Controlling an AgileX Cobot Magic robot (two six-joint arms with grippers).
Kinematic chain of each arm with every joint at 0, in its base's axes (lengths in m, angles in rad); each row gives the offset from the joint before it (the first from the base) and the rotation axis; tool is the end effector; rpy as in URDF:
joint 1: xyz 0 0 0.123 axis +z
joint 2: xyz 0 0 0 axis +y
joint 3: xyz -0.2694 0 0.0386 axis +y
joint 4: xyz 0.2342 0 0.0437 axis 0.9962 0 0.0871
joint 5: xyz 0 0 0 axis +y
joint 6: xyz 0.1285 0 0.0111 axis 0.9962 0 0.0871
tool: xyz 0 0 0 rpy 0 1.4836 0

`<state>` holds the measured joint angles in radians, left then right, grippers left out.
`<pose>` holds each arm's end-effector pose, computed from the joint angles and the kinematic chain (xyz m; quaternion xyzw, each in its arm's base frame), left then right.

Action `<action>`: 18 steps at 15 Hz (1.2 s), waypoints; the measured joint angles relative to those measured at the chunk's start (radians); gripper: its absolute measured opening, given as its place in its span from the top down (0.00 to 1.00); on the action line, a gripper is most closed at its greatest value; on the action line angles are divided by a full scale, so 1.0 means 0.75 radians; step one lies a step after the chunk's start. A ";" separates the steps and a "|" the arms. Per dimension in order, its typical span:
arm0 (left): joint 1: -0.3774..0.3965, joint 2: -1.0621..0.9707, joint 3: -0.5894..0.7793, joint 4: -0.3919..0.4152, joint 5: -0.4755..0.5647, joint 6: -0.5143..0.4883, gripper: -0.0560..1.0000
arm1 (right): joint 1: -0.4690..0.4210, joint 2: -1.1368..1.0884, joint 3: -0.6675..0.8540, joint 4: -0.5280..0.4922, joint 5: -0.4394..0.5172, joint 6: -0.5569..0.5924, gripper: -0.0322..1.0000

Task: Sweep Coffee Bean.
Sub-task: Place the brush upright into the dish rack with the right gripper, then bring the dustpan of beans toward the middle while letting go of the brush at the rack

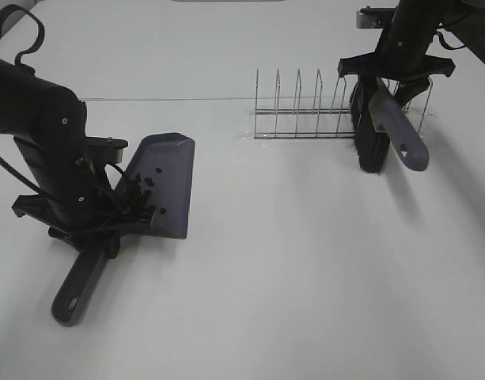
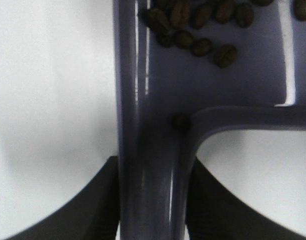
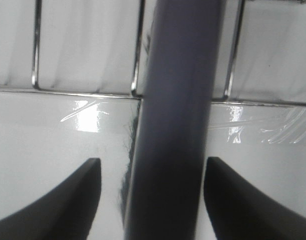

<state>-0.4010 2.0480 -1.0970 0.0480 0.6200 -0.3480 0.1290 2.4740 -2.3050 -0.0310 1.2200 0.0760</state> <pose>0.3151 -0.1297 0.0509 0.0454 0.9979 -0.0021 0.0459 0.5041 0.0616 0.1388 -0.0296 0.9904 -0.0013 0.1349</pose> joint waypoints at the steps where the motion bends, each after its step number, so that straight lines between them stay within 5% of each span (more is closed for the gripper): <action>1: 0.000 0.000 0.000 0.000 0.000 0.000 0.61 | 0.000 0.000 0.000 -0.005 0.000 0.003 0.33; 4: 0.000 0.000 0.000 0.000 0.000 0.000 0.61 | 0.000 -0.024 0.000 -0.025 0.000 0.021 0.25; 11: 0.000 -0.031 0.003 -0.011 -0.003 0.000 0.61 | 0.000 -0.321 0.035 0.100 0.000 0.024 0.25; 15: -0.003 -0.048 0.008 -0.085 0.004 0.003 0.61 | 0.017 -0.573 0.348 0.151 -0.001 0.013 0.25; 18: -0.053 -0.049 -0.036 -0.100 -0.001 0.003 0.61 | 0.160 -0.799 0.723 0.072 -0.001 -0.008 0.25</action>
<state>-0.4410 2.0110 -1.1240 -0.0270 0.6190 -0.3460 0.2490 1.8750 -1.7630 0.0230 1.2190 0.0700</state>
